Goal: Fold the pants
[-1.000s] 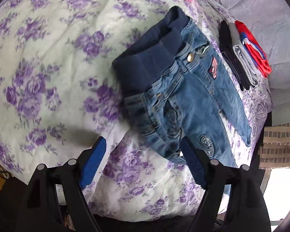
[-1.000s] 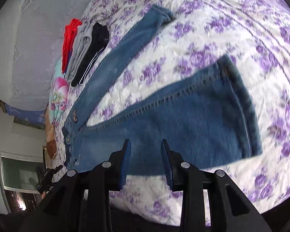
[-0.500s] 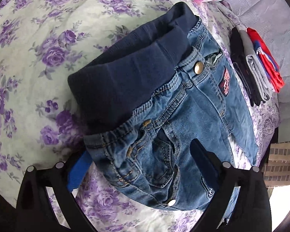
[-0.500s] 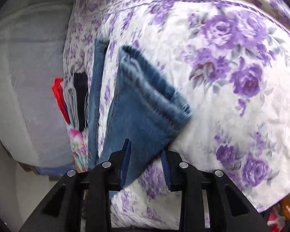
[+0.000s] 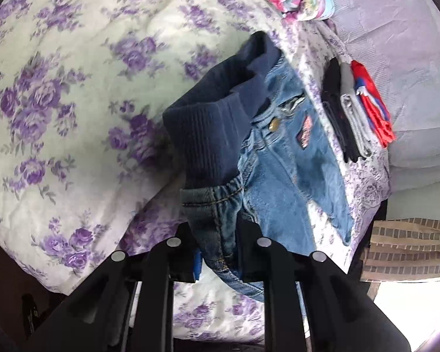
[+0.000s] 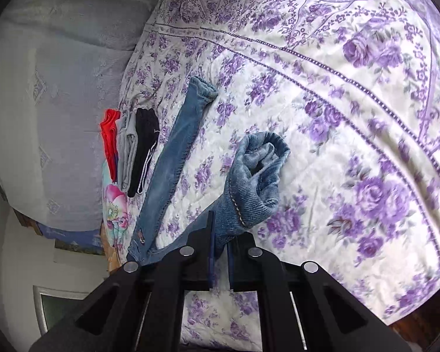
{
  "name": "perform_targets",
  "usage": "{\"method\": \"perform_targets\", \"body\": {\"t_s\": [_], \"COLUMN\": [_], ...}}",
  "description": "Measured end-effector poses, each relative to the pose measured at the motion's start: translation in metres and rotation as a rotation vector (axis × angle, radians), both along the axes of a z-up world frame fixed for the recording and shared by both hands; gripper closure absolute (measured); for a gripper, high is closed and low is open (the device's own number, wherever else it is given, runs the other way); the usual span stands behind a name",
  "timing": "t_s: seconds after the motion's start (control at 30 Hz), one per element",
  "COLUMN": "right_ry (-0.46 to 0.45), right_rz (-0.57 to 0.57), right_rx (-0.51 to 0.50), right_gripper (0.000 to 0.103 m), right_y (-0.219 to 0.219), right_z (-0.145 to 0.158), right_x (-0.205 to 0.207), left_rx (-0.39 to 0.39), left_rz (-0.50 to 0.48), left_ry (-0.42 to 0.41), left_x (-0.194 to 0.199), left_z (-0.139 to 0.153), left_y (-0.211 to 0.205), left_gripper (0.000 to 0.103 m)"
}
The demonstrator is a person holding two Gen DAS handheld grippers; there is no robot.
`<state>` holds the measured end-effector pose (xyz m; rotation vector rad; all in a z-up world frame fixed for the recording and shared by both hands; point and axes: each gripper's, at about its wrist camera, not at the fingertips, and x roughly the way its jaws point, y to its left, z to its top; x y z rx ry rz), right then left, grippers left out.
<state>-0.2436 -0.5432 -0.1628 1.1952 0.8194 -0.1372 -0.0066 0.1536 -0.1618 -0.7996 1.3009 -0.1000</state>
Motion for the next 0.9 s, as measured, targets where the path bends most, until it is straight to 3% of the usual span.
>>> {"method": "perform_targets", "body": {"t_s": [0.03,0.1,0.13,0.17,0.2,0.27,0.33,0.4,0.47,0.57,0.73,0.83,0.9], "right_ry": [0.029,0.115,0.137,0.129,0.115,0.126,0.149,0.177,0.136,0.090,0.117,0.234,0.224], "right_rz": [0.011,0.018,0.014,-0.010,-0.036,-0.072,-0.128,-0.206,-0.149,0.019,0.255,0.328,0.319], "right_rx": [0.009,0.010,0.021,0.045,0.086,0.102,-0.003,-0.170,-0.339,-0.514,-0.634,-0.643,-0.679], "right_gripper": [0.097,0.096,0.096,0.096,0.091,0.082,0.070,0.069,0.065,0.048,0.045,0.043,0.043], "right_y": [-0.002,0.002,0.006,0.006,0.003,-0.005,-0.018,-0.027,-0.016,0.030,0.099,0.117,0.122], "right_z": [-0.012,-0.043,-0.055,-0.060,-0.061,-0.052,-0.029,0.001,0.028,0.043,0.016,-0.025,-0.018], "right_x": [0.000,-0.004,-0.008,-0.012,-0.020,-0.030,-0.042,-0.048,-0.030,0.017,0.070,0.077,0.076], "left_rx": [0.006,0.024,0.005,0.009,0.057,0.193,0.311,0.404,0.482,0.553,0.590,0.658,0.652], "left_rz": [0.007,0.036,0.053,0.055,0.048,0.038,-0.015,-0.079,-0.170,-0.300,-0.347,-0.387,-0.398], "left_ry": [0.025,0.059,0.052,0.050,0.045,-0.003,-0.088,-0.181,-0.247,-0.273,-0.160,-0.186,-0.202], "left_x": [-0.002,-0.009,-0.013,-0.016,-0.018,-0.019,-0.016,-0.010,0.001,0.018,0.038,0.035,0.035], "left_z": [-0.012,-0.030,-0.029,-0.024,-0.014,0.011,0.043,0.067,0.079,0.066,-0.010,-0.003,0.014], "left_y": [0.000,0.003,0.006,0.008,0.010,0.012,0.006,-0.014,-0.046,-0.093,-0.100,-0.112,-0.115], "left_gripper": [0.086,0.069,0.067,0.059,0.047,0.044,0.043,0.026,0.019,0.019,0.019,0.017,0.017]}}
